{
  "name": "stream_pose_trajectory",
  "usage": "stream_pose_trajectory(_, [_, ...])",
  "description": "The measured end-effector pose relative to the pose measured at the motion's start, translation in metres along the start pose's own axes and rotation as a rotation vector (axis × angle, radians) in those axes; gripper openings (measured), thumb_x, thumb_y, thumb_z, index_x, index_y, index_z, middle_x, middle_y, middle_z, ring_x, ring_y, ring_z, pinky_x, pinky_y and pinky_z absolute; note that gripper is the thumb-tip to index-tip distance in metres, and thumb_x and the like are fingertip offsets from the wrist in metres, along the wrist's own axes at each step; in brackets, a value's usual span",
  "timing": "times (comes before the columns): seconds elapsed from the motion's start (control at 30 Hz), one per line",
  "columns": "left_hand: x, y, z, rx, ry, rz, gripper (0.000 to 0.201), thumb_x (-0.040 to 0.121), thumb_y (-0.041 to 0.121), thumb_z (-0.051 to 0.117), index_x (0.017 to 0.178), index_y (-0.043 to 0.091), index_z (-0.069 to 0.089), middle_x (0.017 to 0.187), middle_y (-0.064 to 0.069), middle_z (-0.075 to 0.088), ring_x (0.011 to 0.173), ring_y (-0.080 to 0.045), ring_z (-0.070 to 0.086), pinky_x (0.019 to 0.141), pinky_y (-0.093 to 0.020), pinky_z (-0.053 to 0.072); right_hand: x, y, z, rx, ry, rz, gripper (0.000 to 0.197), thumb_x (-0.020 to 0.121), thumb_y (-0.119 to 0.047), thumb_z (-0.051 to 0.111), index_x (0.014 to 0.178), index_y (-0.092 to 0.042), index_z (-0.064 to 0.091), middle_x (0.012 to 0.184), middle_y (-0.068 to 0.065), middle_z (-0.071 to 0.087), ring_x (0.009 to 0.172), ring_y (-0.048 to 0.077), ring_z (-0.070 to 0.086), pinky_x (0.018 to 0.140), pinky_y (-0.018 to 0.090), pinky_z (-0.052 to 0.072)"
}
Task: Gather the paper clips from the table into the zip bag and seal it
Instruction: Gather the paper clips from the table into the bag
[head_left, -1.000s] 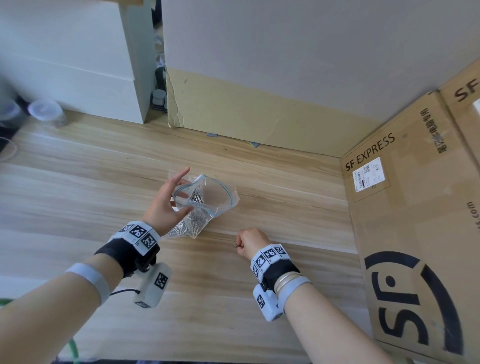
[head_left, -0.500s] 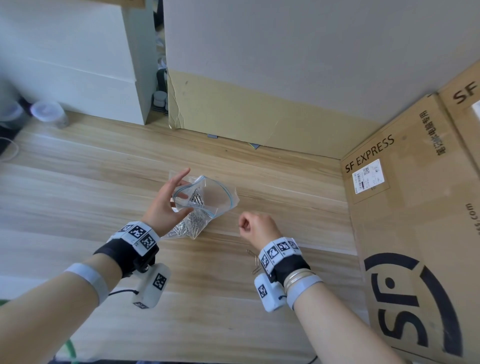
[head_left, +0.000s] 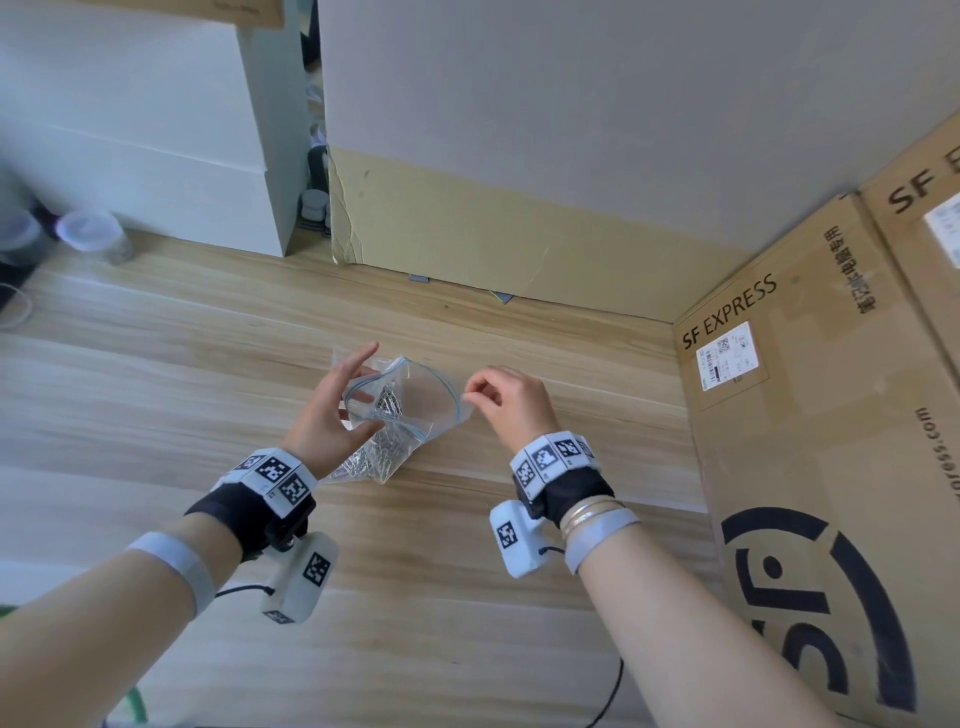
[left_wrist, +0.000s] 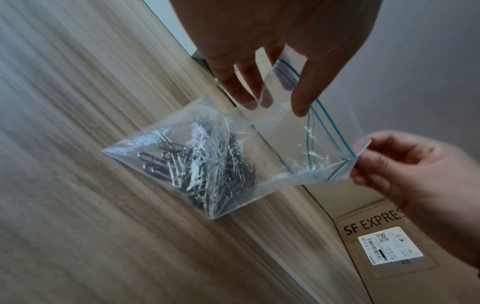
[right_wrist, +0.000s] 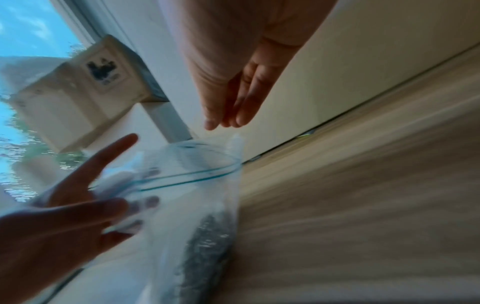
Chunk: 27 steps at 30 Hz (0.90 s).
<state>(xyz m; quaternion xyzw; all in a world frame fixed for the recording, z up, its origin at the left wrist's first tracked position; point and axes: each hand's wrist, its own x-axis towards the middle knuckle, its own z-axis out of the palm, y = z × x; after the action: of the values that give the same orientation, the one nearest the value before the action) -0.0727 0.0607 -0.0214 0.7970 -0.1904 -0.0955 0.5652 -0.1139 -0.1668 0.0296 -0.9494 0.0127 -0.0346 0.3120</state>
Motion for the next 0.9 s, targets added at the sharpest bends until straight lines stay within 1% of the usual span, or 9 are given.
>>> stream_pose_trajectory(0.07, [0.0,0.0,0.0,0.001,0.0,0.001,0.095,0.072,0.002,0.071,0.126,0.062,0.021,0.121,0.001,0.05,0.093,0.001,0.057,0.077,-0.026,0.052,-0.012,0.021,-0.007,-0.029,-0.04,0.075,0.003,0.079,-0.012,0.067,0.079,-0.01,0.065,0.079,0.005,0.068,0.067,0.013,0.056,0.067,0.023,0.046])
stream_pose_trajectory(0.2, [0.001,0.001,0.003,0.002,0.001,0.01,0.096,0.072,0.0,0.07,0.124,0.064,0.021,0.121,0.001,0.049,0.092,0.004,0.056,0.074,-0.02,0.05,-0.047,0.055,-0.003,-0.121,-0.445,0.26,0.019,0.075,-0.017,0.072,0.094,-0.015,0.066,0.092,0.003,0.068,0.077,0.012,0.058,0.078,0.025,0.048])
stream_pose_trajectory(0.27, [0.001,0.002,0.005,-0.003,-0.003,0.014,0.096,0.072,0.0,0.07,0.124,0.064,0.021,0.12,0.001,0.049,0.092,0.004,0.055,0.074,-0.02,0.052,-0.062,0.065,0.002,-0.199,-0.58,0.263,0.034,0.069,-0.023,0.078,0.099,-0.017,0.064,0.098,0.0,0.066,0.083,0.011,0.056,0.085,0.029,0.049])
stream_pose_trajectory(0.37, [0.001,0.004,0.007,-0.003,-0.014,0.009,0.096,0.072,-0.001,0.07,0.125,0.062,0.021,0.12,0.001,0.049,0.091,0.002,0.056,0.076,-0.023,0.053,-0.075,0.071,0.006,-0.255,-0.704,0.248,0.049,0.062,-0.025,0.081,0.105,-0.021,0.059,0.108,-0.006,0.054,0.094,0.01,0.05,0.09,0.028,0.045])
stream_pose_trajectory(0.5, [0.001,0.006,0.009,-0.016,-0.025,-0.013,0.09,0.072,-0.004,0.069,0.13,0.048,0.023,0.119,-0.002,0.048,0.093,-0.007,0.057,0.081,-0.032,0.051,-0.086,0.074,0.016,-0.293,-0.728,0.229,0.053,0.061,-0.03,0.081,0.106,-0.024,0.055,0.115,-0.006,0.049,0.103,0.014,0.05,0.089,0.033,0.045])
stream_pose_trajectory(0.57, [0.0,0.005,0.009,-0.015,-0.03,-0.015,0.092,0.072,-0.003,0.069,0.128,0.054,0.022,0.119,0.0,0.048,0.092,-0.002,0.057,0.081,-0.029,0.051,-0.089,0.072,0.021,-0.296,-0.689,0.216,0.046,0.065,-0.032,0.078,0.104,-0.023,0.056,0.114,-0.004,0.051,0.102,0.016,0.051,0.087,0.034,0.046])
stream_pose_trajectory(0.67, [0.0,0.004,0.009,-0.016,-0.028,-0.01,0.092,0.073,-0.003,0.069,0.127,0.056,0.022,0.119,0.0,0.048,0.09,0.007,0.055,0.078,-0.02,0.048,-0.089,0.07,0.026,-0.289,-0.645,0.197,0.033,0.074,-0.029,0.072,0.103,-0.019,0.059,0.112,0.0,0.055,0.101,0.018,0.053,0.083,0.029,0.043])
stream_pose_trajectory(0.77, [-0.001,0.003,0.009,-0.01,-0.02,-0.004,0.096,0.072,-0.003,0.068,0.124,0.063,0.021,0.118,0.001,0.049,0.09,0.007,0.055,0.076,-0.015,0.045,-0.087,0.07,0.028,-0.28,-0.613,0.183,0.019,0.081,-0.023,0.065,0.099,-0.016,0.062,0.108,0.002,0.059,0.099,0.02,0.056,0.082,0.029,0.044])
stream_pose_trajectory(0.9, [-0.002,0.002,0.009,-0.019,-0.022,-0.007,0.098,0.072,-0.004,0.068,0.123,0.066,0.021,0.115,0.004,0.049,0.091,0.005,0.056,0.077,-0.016,0.046,-0.084,0.067,0.03,-0.315,-0.617,0.169,0.012,0.085,-0.018,0.059,0.095,-0.012,0.063,0.106,0.005,0.06,0.097,0.023,0.056,0.081,0.03,0.044])
